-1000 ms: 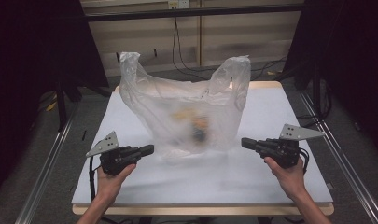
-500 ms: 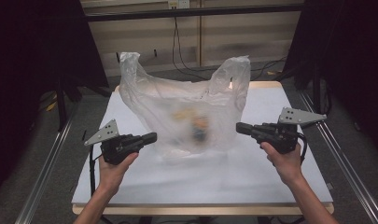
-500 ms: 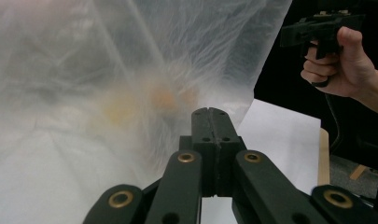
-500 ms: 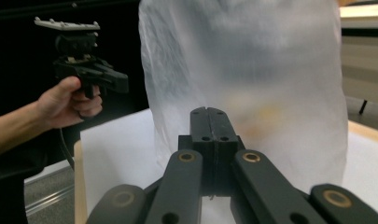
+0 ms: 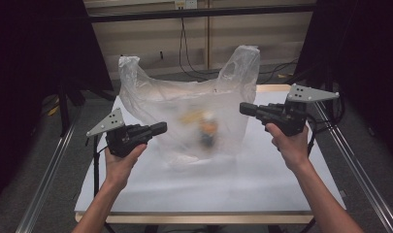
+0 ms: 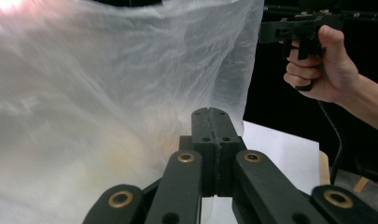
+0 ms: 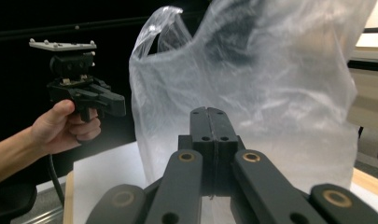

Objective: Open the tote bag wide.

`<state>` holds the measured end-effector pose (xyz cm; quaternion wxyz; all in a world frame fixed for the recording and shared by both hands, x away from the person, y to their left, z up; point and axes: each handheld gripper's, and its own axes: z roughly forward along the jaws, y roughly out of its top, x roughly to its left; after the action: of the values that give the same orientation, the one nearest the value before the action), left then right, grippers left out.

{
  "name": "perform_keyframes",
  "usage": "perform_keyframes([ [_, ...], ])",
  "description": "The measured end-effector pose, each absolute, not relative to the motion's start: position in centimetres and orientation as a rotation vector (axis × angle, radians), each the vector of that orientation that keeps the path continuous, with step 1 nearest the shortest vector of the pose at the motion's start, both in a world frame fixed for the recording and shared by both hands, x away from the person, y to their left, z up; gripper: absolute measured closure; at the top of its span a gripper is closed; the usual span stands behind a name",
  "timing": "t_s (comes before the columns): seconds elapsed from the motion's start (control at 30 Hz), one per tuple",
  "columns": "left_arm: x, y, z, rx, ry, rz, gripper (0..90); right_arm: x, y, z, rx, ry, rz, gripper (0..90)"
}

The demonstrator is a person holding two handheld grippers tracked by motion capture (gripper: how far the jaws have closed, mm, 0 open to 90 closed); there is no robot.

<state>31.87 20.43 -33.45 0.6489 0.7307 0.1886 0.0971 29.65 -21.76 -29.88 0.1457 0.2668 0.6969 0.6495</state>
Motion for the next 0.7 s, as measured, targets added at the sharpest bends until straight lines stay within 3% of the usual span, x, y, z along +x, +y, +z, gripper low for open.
perform_keyframes([
  [0.3, 32.7, 20.0, -32.5, 1.656, 0.419, 0.234, 90.0, 30.9, -21.1, -28.2, 0.729, 1.979, 1.852, 90.0],
  [0.7, 34.5, 19.1, -28.2, 1.632, 0.386, 0.291, 90.0, 32.6, -19.1, -24.9, 0.687, 1.97, 1.854, 90.0],
])
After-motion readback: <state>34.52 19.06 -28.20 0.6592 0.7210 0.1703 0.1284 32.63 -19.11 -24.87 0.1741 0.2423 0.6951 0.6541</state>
